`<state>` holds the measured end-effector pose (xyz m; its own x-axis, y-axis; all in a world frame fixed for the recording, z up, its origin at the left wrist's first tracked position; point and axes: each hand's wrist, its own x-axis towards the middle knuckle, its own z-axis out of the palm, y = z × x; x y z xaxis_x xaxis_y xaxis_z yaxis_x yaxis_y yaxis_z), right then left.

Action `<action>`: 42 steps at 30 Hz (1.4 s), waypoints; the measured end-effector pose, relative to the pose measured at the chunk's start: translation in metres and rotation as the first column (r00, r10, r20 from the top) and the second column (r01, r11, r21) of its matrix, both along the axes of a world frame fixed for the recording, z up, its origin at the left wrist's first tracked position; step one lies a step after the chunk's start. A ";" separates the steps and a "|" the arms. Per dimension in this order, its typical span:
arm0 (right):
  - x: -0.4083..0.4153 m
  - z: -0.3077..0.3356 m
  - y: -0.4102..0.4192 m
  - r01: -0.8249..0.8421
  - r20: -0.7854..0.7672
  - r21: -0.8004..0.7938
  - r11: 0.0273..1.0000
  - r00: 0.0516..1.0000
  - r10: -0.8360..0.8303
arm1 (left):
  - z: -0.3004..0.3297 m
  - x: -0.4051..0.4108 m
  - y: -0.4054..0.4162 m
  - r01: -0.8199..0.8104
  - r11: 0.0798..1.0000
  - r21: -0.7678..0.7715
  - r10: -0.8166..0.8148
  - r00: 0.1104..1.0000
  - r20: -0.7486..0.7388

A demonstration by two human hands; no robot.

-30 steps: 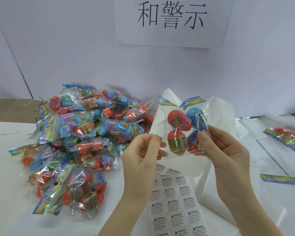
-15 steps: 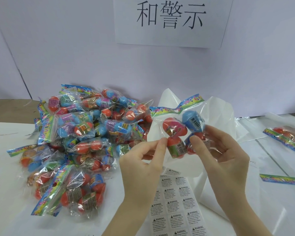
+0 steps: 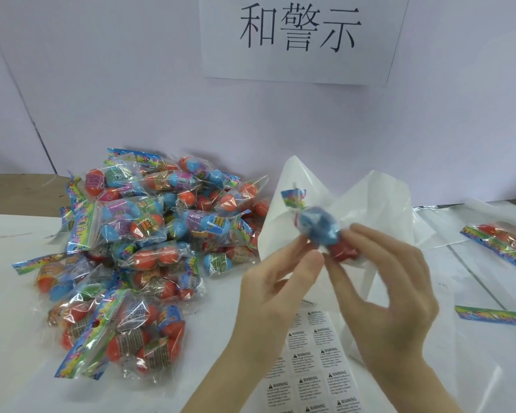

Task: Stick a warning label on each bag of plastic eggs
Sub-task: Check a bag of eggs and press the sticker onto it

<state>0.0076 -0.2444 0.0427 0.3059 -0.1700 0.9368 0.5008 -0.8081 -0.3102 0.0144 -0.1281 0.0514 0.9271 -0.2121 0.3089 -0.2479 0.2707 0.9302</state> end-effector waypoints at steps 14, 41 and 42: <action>-0.011 0.008 0.014 -0.224 -0.276 0.456 0.862 0.885 0.376 | 0.009 0.009 0.014 -0.091 0.978 -0.187 0.058 0.983 -0.174; -0.004 0.014 0.002 -0.156 -0.242 0.783 0.602 0.815 0.526 | 0.000 0.012 0.008 -0.193 0.980 0.047 0.197 0.974 -0.109; -0.005 0.013 0.005 -0.166 -0.253 0.721 0.673 0.841 0.479 | 0.000 0.010 0.007 -0.146 0.988 0.055 0.151 0.985 -0.085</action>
<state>0.0022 -0.2397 0.0554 0.7684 -0.4961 0.4044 0.3954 -0.1289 -0.9094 0.0245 -0.1212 0.0517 0.9727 -0.0826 0.2170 -0.1982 0.1914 0.9613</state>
